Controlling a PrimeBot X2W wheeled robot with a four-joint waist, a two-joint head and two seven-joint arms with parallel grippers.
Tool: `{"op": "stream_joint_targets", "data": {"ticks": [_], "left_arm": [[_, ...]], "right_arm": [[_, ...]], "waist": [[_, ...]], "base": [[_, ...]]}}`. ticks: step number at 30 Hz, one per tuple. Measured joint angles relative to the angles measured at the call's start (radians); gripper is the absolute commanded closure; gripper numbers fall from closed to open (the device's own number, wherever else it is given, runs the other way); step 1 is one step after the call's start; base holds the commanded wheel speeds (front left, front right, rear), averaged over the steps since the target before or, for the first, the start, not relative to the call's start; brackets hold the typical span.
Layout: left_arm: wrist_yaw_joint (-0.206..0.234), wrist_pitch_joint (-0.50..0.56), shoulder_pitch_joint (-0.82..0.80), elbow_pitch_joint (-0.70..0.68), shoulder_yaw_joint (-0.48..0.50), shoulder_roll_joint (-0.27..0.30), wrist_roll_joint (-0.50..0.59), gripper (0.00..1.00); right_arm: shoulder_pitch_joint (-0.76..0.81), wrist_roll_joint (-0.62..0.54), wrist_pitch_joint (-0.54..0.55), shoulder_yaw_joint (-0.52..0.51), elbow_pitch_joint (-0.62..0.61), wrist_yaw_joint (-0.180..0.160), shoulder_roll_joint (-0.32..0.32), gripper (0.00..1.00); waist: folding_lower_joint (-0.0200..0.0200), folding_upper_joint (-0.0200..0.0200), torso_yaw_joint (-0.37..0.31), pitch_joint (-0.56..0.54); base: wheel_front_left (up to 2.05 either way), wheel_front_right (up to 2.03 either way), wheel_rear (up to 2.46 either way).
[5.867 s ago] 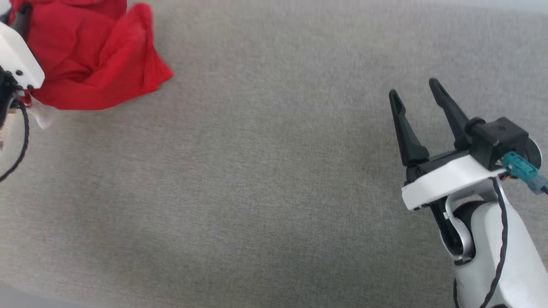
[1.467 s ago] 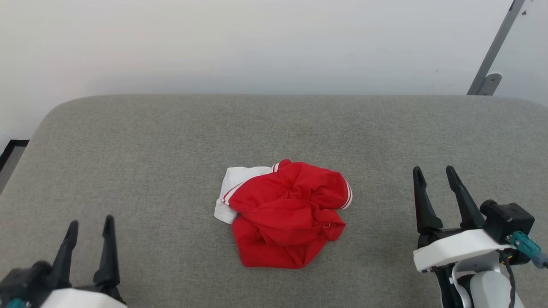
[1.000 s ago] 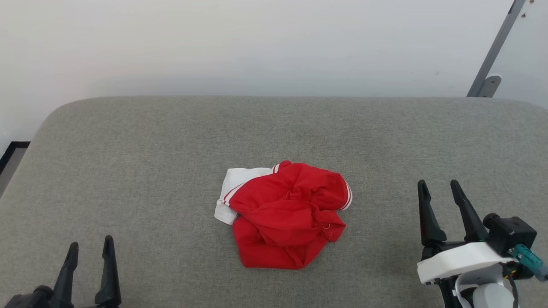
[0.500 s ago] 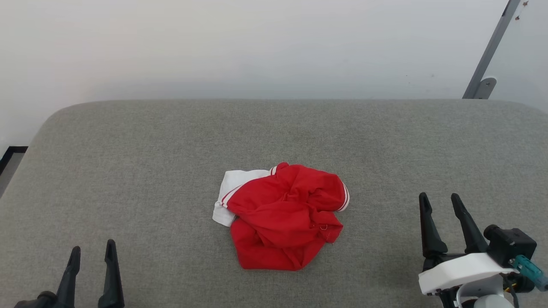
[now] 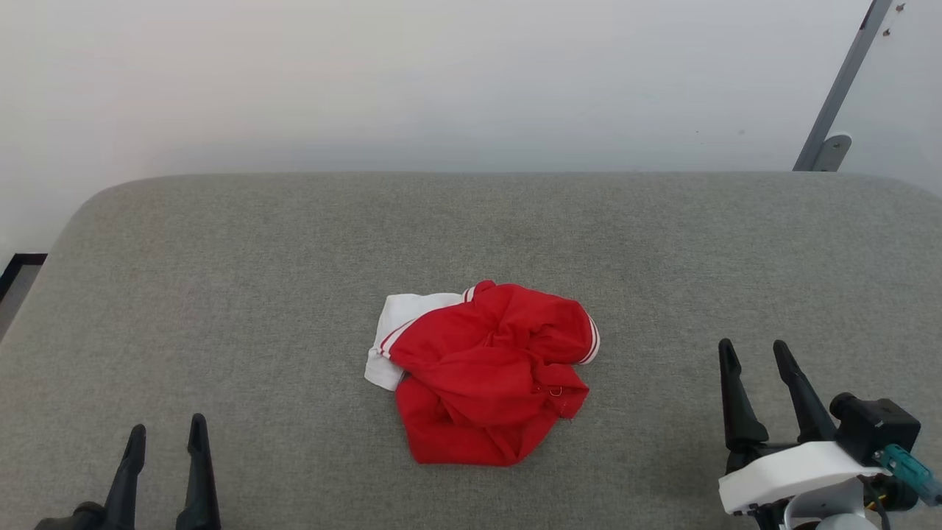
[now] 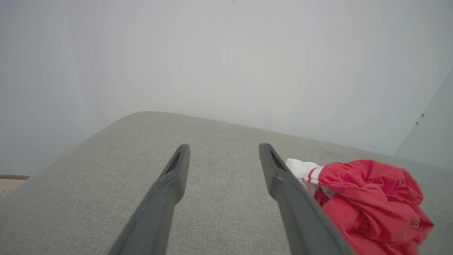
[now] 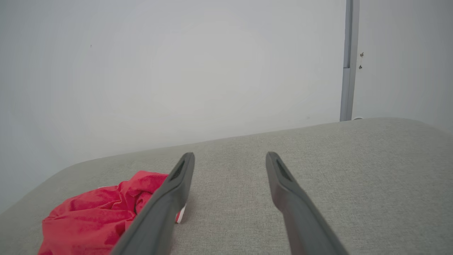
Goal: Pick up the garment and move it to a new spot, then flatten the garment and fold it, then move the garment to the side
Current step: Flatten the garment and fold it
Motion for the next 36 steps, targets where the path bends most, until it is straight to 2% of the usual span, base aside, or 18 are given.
{"op": "stream_joint_targets", "data": {"ticks": [6, 13, 21, 27, 30, 36], "left_arm": [[-0.001, 0.000, -0.008, 0.030, -0.034, 0.023, -0.011, 0.00], [-0.004, 0.096, -0.150, 0.048, -0.168, 0.157, -0.092, 0.00], [-0.004, 0.323, -0.411, 0.044, -0.342, 0.353, -0.265, 0.00], [-0.004, 0.540, -0.617, 0.099, -0.460, 0.469, -0.397, 0.00], [-0.004, 0.644, -0.710, 0.146, -0.510, 0.502, -0.430, 0.00], [-0.004, 0.817, -0.831, 0.249, -0.587, 0.521, -0.482, 0.00]], "right_arm": [[0.000, 0.001, 0.003, 0.008, -0.003, 0.000, 0.000, 0.00], [-0.017, -0.007, 0.021, 0.035, -0.021, 0.000, 0.000, 0.00], [-0.094, -0.010, 0.027, 0.081, -0.037, 0.000, 0.000, 0.00], [-0.155, -0.009, 0.016, 0.110, -0.033, 0.000, 0.000, 0.00], [-0.180, -0.001, 0.002, 0.119, -0.028, 0.000, 0.000, 0.00], [-0.213, 0.022, -0.018, 0.130, -0.011, 0.000, 0.000, 0.00]], "waist": [[0.0000, 0.0000, 0.001, 0.003], [0.0000, 0.0000, -0.004, 0.028], [0.0000, 0.0000, -0.033, 0.112], [-0.0001, 0.0000, -0.082, 0.178], [0.0000, 0.0000, -0.109, 0.211], [0.0000, 0.0000, -0.162, 0.274]], "base": [[0.00, 0.00, 0.00], [0.00, 0.00, 0.00], [0.00, 0.00, 0.00], [0.00, 0.00, 0.00], [0.00, 0.00, 0.00], [0.00, 0.00, 0.00]]}}
